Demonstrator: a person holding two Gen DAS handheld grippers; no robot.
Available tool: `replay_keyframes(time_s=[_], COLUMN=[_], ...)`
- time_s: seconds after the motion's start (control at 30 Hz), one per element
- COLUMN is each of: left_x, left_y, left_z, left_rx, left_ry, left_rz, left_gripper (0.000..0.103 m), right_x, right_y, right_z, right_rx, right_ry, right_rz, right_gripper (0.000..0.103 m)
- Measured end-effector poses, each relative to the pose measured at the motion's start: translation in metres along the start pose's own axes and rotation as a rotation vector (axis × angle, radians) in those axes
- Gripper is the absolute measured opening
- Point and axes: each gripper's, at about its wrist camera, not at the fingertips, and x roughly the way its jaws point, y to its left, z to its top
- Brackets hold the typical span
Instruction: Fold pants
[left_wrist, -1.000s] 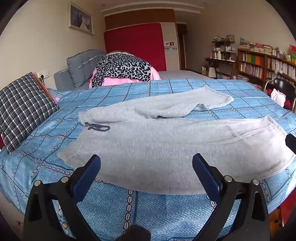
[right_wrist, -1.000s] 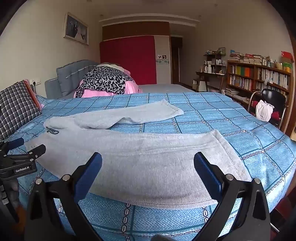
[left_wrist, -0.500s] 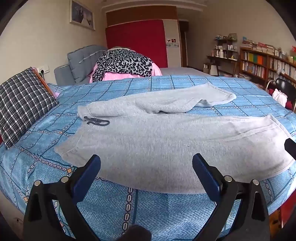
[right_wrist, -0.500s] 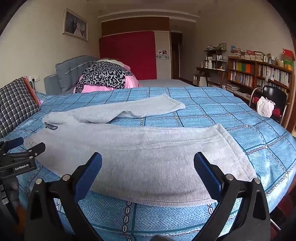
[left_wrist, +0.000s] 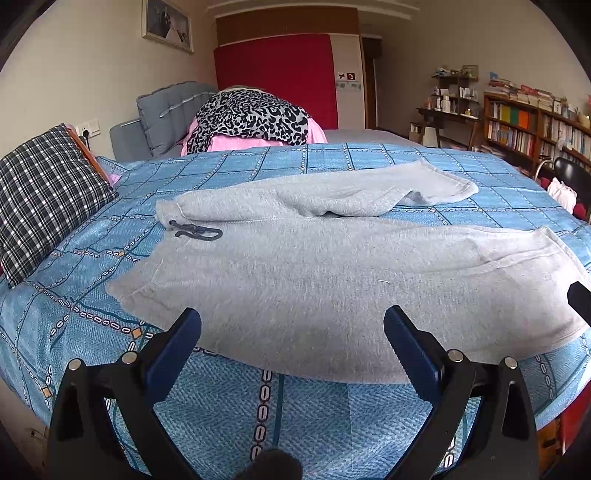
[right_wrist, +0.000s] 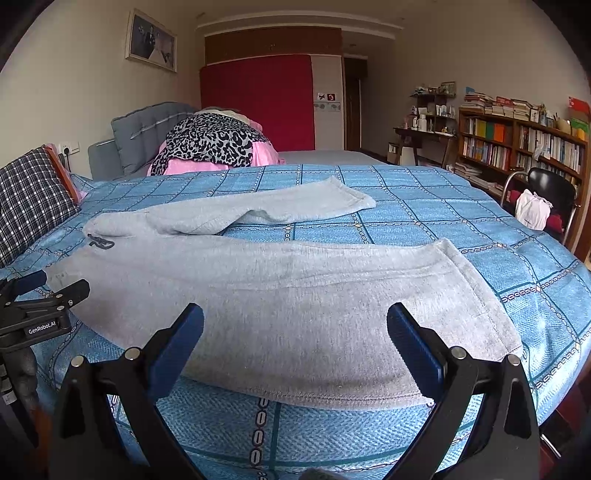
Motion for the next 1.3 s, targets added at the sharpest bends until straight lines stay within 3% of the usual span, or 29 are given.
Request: replay_keyframes(time_s=[0.5, 1.3], left_x=[0.029, 0.04], left_y=[0.039, 0.05], left_z=[-0.006, -0.004], left_rx=[-0.087, -0.101], left_ry=[0.069, 0.093], left_rz=[0.065, 0.096], left_gripper=[0.098, 0.098], right_x=[0.027, 0.039], right_y=[0.02, 0.012], right_z=[-0.004, -0.007], right_rx=[-0.034, -0.004], right_ry=[0.059, 0.078], right_rz=[0.046, 0.042], right_gripper=[0.101, 0.101])
